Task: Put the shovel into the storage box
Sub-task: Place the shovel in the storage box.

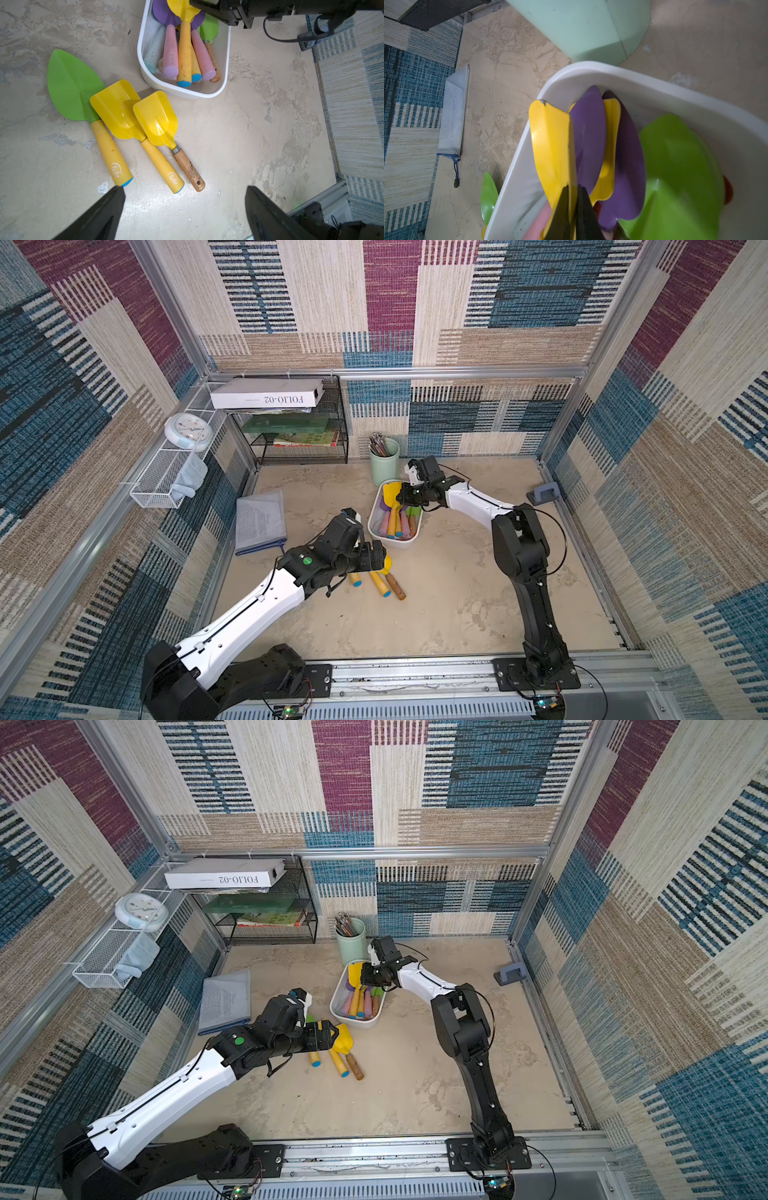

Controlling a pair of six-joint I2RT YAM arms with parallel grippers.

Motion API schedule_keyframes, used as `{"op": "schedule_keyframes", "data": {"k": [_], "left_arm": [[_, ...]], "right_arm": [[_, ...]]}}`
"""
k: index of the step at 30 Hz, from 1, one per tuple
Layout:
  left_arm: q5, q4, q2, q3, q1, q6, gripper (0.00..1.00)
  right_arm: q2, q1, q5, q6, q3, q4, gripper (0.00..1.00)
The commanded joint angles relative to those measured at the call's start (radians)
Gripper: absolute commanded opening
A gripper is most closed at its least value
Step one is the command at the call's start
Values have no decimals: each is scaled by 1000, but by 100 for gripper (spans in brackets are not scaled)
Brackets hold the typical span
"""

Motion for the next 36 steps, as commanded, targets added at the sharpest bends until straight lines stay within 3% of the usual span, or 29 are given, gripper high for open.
{"op": "schedule_keyframes", "data": {"k": [1, 7, 10, 16, 30, 36], "left_arm": [[17, 18, 1, -1, 3, -1, 95], [26, 9, 17, -2, 6, -4, 95], [30, 2, 28, -7, 7, -11, 95], [31, -20, 43, -21, 9, -31, 95], [-23, -100, 41, -26, 9, -79, 94], [-49, -148, 73, -43, 29, -144, 94]], "right_arm": [[13, -5, 12, 11, -5, 17, 0], [36, -10, 20, 16, 8, 2, 0], [34, -13, 28, 13, 10, -9, 15], [11, -12, 41, 5, 1, -23, 28], [-78, -11, 87, -9, -32, -58, 35], [-181, -11, 231, 15, -98, -124, 35]]}}
